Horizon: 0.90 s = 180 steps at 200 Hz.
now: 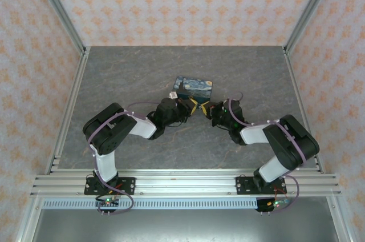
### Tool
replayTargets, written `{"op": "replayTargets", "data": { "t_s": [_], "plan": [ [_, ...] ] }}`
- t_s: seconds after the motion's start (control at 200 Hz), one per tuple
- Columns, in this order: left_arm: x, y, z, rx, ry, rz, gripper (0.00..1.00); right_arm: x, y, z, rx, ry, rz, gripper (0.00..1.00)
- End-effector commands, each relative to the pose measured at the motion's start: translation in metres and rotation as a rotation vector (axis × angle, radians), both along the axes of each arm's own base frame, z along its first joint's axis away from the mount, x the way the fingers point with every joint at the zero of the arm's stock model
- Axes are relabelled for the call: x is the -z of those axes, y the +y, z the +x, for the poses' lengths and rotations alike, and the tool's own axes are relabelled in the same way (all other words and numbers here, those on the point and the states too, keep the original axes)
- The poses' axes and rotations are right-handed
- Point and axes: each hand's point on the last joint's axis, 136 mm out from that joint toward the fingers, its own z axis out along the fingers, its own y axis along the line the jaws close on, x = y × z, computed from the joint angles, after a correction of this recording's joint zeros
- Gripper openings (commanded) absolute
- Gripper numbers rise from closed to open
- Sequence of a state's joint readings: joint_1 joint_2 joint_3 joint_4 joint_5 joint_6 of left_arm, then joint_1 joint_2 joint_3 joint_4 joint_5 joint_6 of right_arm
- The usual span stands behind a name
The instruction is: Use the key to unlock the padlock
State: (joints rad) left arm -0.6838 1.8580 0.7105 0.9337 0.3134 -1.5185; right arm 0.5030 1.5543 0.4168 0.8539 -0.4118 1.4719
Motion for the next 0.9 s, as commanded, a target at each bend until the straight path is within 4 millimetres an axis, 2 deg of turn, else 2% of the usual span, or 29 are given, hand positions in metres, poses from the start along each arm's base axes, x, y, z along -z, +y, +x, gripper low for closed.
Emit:
{"op": "replayTargets", "data": {
  "t_s": [0.0,0.14,0.45,0.651,0.771,0.896],
  "plan": [
    [-0.041,-0.048,-0.039,0.236,-0.074,-0.118,0.0,-0.03,0.013,0.006,0.002,-0.041,0.138,0.0],
    [-0.042,-0.049,-0.039,0.237,-0.077,-0.122,0.0,-0.032,0.019,0.009,-0.017,-0.04,0.152,0.0],
    [-0.045,-0.05,-0.04,0.24,-0.08,-0.125,0.0,-0.037,0.024,0.01,-0.094,-0.119,0.0,0.0],
    [-0.042,-0.05,-0.041,0.241,-0.077,-0.12,0.0,-0.051,0.02,0.012,-0.098,-0.224,-0.07,0.0],
    [-0.041,-0.049,-0.041,0.241,-0.073,-0.118,0.0,-0.058,0.015,0.014,-0.073,-0.254,-0.068,0.0],
    [-0.04,-0.049,-0.041,0.24,-0.073,-0.115,0.0,-0.07,0.019,0.016,-0.08,-0.283,-0.046,0.0]
  ]
}}
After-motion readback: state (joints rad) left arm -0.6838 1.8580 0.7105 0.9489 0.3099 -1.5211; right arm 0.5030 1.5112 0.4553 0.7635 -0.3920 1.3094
